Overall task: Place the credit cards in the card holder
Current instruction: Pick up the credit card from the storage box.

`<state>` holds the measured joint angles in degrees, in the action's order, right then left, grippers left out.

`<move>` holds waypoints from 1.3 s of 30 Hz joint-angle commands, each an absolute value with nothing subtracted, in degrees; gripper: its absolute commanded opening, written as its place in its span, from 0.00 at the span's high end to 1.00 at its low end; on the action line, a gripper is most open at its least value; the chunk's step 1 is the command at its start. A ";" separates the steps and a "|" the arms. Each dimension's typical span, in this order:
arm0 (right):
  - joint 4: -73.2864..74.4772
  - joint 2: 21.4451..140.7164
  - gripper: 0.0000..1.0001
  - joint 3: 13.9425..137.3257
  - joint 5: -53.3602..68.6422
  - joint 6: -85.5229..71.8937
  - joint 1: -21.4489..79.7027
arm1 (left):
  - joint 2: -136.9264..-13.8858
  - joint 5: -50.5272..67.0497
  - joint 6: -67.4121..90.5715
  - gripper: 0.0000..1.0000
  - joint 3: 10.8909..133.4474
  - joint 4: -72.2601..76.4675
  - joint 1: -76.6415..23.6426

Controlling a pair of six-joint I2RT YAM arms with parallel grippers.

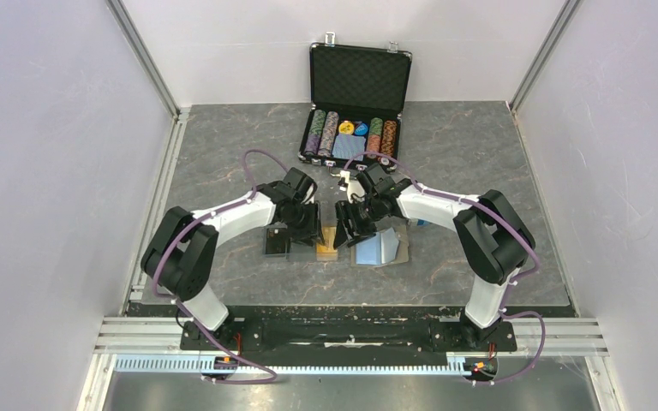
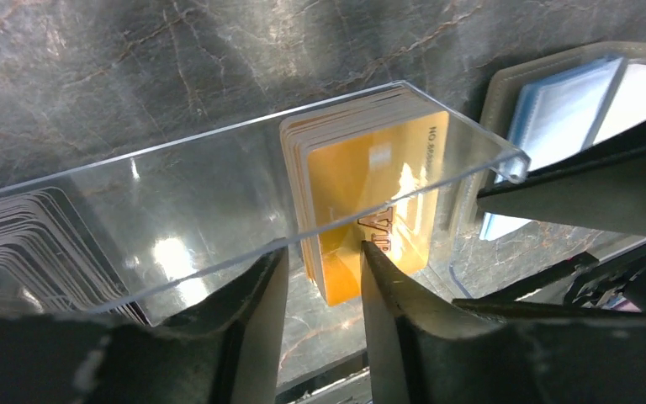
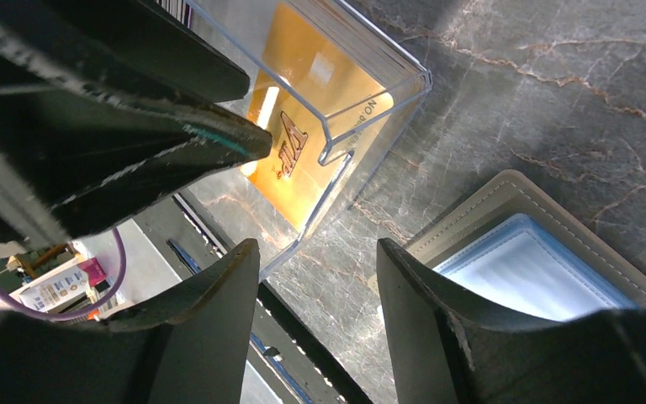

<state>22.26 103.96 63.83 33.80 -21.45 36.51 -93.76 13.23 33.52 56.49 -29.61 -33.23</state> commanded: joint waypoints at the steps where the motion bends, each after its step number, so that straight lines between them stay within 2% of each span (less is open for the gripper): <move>1: 20.95 103.71 0.44 63.47 34.59 -21.08 36.34 | -95.39 14.40 35.10 0.61 57.00 -27.86 -33.40; 7: 20.99 103.89 0.44 63.46 34.58 -20.96 36.37 | -95.16 14.12 34.08 0.95 57.80 -29.09 -33.72; 8: 21.01 103.89 0.44 63.40 34.55 -21.00 36.36 | -94.90 13.54 33.91 0.98 58.19 -29.85 -33.83; 16: 20.99 103.98 0.44 63.17 34.45 -20.91 36.22 | -94.68 6.55 30.77 0.97 64.07 -38.68 -36.01; 21: 20.96 104.06 0.45 63.03 34.36 -20.82 36.25 | -94.98 5.81 30.59 0.90 65.37 -39.46 -37.12; 27: 20.95 103.97 0.45 62.81 34.30 -20.63 36.29 | -97.35 6.07 29.86 0.88 66.68 -39.83 -38.29; 29: 20.98 103.97 0.45 62.71 34.29 -20.65 36.30 | -98.24 5.67 29.37 0.83 67.66 -40.78 -38.73; 36: 20.93 103.94 0.46 62.69 34.27 -20.66 36.19 | -100.52 3.54 27.43 0.83 70.50 -43.29 -40.42; 39: 20.99 103.89 0.47 62.56 34.19 -20.57 36.18 | -100.38 3.58 27.43 0.86 71.05 -43.41 -40.78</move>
<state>20.93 103.96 63.16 34.48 -21.43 36.47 -100.36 3.25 29.71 68.29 -43.35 -39.55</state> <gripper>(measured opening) 0.536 0.163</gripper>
